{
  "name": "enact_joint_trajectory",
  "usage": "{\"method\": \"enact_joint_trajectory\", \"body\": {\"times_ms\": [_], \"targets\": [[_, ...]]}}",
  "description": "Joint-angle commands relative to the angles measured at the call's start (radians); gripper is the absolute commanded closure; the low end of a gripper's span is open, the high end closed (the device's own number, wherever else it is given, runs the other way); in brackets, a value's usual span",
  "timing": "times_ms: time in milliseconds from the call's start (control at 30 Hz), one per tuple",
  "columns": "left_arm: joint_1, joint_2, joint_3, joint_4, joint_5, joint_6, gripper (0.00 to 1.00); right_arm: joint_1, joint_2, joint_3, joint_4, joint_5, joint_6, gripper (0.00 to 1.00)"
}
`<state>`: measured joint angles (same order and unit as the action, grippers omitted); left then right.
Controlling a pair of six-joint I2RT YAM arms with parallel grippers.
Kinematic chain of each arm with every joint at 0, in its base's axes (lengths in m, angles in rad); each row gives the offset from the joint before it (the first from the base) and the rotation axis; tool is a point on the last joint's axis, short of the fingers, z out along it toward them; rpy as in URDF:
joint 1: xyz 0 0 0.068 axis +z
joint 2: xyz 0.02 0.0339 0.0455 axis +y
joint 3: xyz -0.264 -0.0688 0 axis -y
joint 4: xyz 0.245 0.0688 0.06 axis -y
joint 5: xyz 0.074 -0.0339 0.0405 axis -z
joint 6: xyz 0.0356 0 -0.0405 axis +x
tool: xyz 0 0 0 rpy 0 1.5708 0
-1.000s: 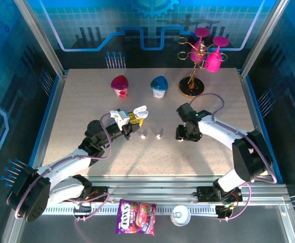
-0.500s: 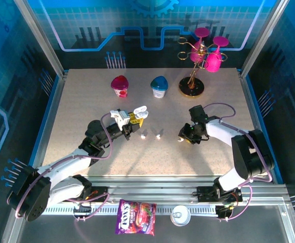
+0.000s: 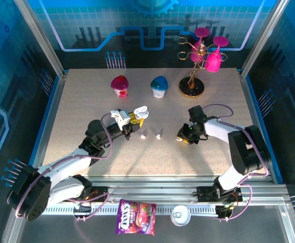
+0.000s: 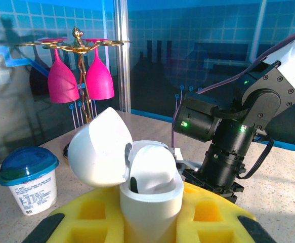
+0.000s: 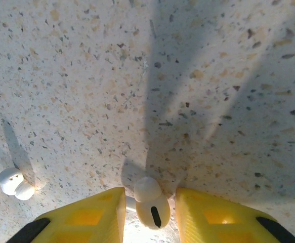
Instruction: Insert the wireless bluetooth earbuds into the charging case
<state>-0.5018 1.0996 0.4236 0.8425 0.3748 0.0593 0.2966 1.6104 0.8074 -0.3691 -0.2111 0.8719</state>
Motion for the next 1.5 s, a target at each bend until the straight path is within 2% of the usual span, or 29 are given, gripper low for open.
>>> {"method": "enact_joint_trajectory", "body": {"times_ms": [0,233,400,700,833,967,1033,1267,1467], "targets": [[0.005,0.007,0.032,0.024,0.023,0.011,0.98,-0.005,0.034,-0.008,0.013,-0.032,-0.007,0.71],[0.005,0.009,0.028,0.027,0.019,0.016,0.98,-0.006,0.040,0.010,-0.024,-0.015,-0.050,0.80],[0.005,0.012,0.025,0.016,0.011,0.016,0.98,0.004,0.047,0.040,-0.066,0.009,-0.107,0.82],[0.005,0.060,0.056,-0.069,0.038,0.009,0.98,0.091,-0.042,0.148,-0.212,0.221,-0.335,0.83],[0.008,0.084,0.069,-0.103,0.025,-0.015,0.98,0.163,-0.122,0.188,-0.246,0.348,-0.457,0.83],[0.018,0.104,0.081,-0.150,0.063,-0.059,0.98,0.275,-0.201,0.229,-0.269,0.503,-0.594,0.82],[0.024,0.108,0.086,-0.172,0.084,-0.075,0.97,0.316,-0.233,0.251,-0.277,0.539,-0.637,0.82],[0.027,0.129,0.109,-0.229,0.154,-0.089,0.98,0.450,-0.302,0.337,-0.272,0.603,-0.710,0.83],[0.027,0.143,0.124,-0.235,0.204,-0.086,0.98,0.543,-0.285,0.425,-0.266,0.624,-0.770,0.83]]}}
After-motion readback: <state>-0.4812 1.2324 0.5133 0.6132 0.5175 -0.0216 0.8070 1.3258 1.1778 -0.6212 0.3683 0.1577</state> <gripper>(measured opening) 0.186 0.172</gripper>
